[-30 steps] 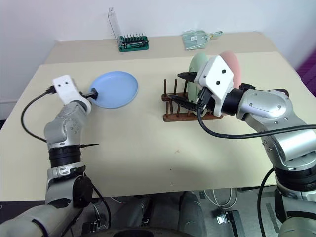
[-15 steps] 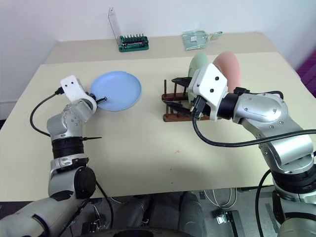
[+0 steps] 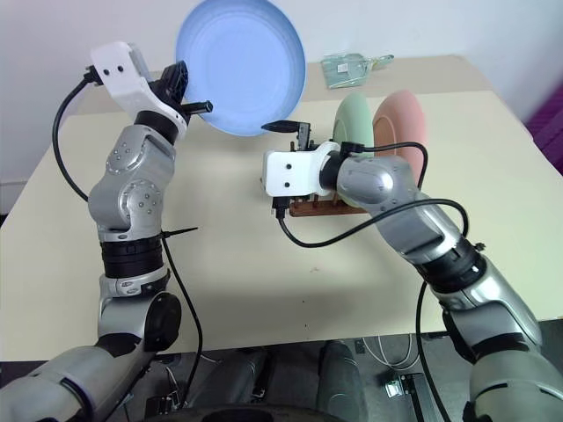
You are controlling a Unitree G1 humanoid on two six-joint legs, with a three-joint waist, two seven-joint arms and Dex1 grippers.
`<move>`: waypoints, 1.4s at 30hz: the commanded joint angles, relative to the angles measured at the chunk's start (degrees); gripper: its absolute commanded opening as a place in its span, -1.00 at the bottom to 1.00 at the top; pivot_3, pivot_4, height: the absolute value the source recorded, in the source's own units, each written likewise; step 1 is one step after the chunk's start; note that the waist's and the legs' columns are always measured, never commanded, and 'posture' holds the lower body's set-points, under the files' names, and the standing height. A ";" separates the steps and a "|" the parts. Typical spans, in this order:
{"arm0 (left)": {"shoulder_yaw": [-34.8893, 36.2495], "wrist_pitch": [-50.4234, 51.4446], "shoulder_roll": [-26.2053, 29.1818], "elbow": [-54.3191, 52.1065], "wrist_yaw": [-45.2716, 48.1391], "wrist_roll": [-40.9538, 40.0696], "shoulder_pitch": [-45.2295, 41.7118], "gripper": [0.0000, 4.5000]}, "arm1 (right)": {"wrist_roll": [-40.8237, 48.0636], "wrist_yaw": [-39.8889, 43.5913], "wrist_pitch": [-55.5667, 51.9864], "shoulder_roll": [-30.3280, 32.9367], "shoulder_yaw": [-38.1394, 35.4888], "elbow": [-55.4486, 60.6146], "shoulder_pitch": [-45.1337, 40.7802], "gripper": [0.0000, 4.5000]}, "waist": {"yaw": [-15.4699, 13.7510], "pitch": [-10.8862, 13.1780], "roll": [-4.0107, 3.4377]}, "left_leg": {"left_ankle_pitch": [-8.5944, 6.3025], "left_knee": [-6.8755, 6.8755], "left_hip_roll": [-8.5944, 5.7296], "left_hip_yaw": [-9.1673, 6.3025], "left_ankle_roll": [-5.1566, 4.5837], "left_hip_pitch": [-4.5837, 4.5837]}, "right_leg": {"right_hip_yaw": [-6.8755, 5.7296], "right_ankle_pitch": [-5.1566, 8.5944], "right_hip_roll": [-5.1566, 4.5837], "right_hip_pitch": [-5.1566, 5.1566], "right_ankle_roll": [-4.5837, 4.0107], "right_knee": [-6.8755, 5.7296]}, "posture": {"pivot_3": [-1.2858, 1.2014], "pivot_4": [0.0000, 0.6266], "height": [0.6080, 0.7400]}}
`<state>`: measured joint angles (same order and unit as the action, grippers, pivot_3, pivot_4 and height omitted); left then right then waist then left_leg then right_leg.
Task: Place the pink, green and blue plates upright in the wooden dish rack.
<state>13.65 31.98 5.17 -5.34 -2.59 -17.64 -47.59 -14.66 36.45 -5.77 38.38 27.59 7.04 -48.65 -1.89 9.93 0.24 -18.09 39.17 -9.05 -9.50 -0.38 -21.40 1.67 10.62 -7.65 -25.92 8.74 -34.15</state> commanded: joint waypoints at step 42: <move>-8.73 -13.22 9.27 3.85 15.92 2.06 19.10 0.29 | 75.77 -25.22 -47.07 -23.45 -38.10 23.94 6.21 -1.00 | 2.49 -0.05 0.00 | 0.06 -0.16 0.08 -0.19 0.09 -0.06 | -0.20 -0.15 0.04 -0.19 -0.28 -0.07 | 0.03 -0.52 0.97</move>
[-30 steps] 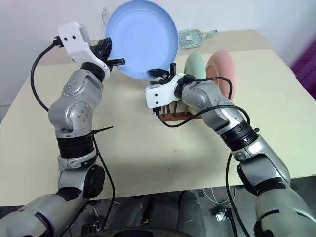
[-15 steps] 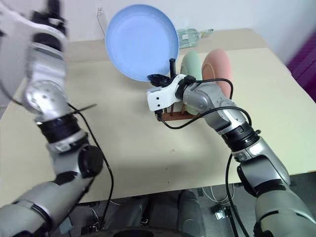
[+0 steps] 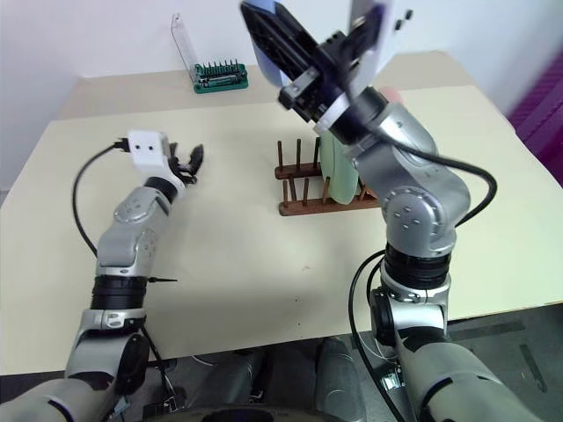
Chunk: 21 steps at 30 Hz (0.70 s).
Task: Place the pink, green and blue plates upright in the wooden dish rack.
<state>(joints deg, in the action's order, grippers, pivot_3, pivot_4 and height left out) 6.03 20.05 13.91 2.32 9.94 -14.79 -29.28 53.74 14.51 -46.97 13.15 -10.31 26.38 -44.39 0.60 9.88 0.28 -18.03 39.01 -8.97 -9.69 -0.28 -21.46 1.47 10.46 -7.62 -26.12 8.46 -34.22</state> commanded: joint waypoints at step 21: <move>-0.26 0.96 0.04 -7.04 6.59 -1.64 2.30 0.29 | 18.89 -17.18 -9.18 6.52 -1.04 -6.11 2.10 -1.00 | 0.03 -0.02 -0.08 | 0.00 0.03 0.04 0.24 -0.01 0.00 | 0.05 -0.02 -0.02 -0.12 0.00 -0.07 | 0.03 -0.52 0.97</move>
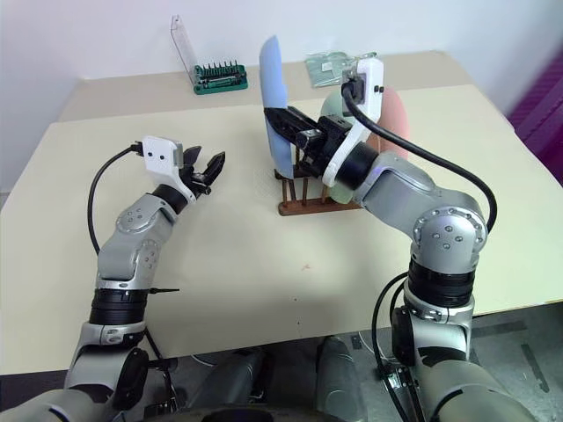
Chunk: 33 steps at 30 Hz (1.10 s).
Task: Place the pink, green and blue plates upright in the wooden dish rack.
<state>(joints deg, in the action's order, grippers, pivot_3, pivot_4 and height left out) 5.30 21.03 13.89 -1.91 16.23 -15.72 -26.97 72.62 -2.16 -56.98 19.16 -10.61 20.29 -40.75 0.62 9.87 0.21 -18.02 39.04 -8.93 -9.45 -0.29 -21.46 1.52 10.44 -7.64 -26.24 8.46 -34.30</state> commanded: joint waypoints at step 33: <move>-1.40 -0.13 3.24 -2.63 5.49 1.68 3.97 0.32 | -21.57 47.10 9.64 35.50 -28.59 18.08 38.40 0.27 | -3.34 -0.02 0.08 | -0.09 0.05 0.04 0.03 -0.15 0.05 | -0.11 -0.01 0.00 0.27 0.00 0.25 | 0.03 -0.52 0.97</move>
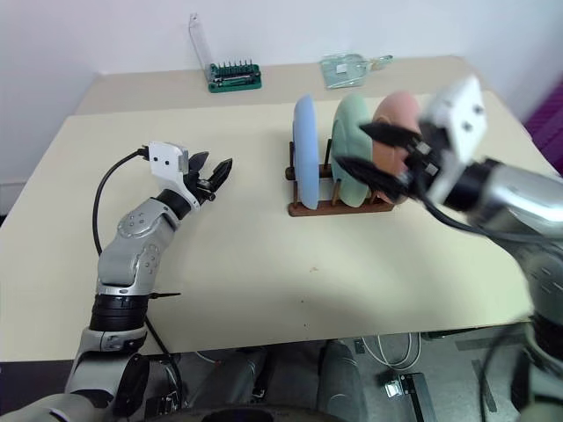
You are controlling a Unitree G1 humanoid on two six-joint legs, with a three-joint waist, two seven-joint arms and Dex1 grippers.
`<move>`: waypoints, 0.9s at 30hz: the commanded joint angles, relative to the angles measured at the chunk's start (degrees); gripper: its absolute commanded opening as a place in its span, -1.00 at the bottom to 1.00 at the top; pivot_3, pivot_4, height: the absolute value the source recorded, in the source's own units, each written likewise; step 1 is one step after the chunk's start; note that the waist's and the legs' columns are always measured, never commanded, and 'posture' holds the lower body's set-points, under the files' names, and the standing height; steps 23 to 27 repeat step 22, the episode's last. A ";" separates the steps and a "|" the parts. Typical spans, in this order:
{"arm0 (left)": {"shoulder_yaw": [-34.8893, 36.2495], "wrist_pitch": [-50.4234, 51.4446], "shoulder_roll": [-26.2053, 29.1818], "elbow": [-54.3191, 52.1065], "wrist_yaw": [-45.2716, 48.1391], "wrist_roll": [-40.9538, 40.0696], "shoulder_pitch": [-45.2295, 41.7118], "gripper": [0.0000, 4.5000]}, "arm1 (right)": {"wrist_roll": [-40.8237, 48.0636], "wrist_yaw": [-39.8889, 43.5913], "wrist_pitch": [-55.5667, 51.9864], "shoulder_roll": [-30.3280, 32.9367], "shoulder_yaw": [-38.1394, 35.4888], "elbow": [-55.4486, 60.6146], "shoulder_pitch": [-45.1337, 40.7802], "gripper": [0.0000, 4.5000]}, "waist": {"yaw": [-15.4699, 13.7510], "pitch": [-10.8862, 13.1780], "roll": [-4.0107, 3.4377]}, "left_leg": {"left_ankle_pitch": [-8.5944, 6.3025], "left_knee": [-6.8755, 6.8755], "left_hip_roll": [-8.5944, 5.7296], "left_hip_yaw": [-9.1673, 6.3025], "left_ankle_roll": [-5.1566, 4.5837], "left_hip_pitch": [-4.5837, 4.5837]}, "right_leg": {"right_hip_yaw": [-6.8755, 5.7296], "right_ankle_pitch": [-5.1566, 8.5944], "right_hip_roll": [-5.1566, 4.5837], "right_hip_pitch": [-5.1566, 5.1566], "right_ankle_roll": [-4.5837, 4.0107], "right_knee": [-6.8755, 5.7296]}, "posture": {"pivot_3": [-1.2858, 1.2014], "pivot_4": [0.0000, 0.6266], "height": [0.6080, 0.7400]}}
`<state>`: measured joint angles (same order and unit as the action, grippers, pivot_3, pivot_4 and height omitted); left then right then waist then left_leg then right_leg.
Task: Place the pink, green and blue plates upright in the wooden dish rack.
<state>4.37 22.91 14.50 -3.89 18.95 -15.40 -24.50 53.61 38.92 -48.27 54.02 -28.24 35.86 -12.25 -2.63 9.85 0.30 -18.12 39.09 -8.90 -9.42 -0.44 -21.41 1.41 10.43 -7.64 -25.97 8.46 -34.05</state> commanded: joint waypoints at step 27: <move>-3.65 3.22 11.86 -16.32 9.51 1.74 19.76 0.32 | -30.50 11.35 29.17 -3.13 3.71 -29.64 13.38 0.27 | 0.33 0.03 -0.18 | -0.22 -0.11 0.22 0.42 -0.23 1.02 | 0.16 0.01 0.07 0.87 0.07 0.05 | 0.03 -0.52 0.97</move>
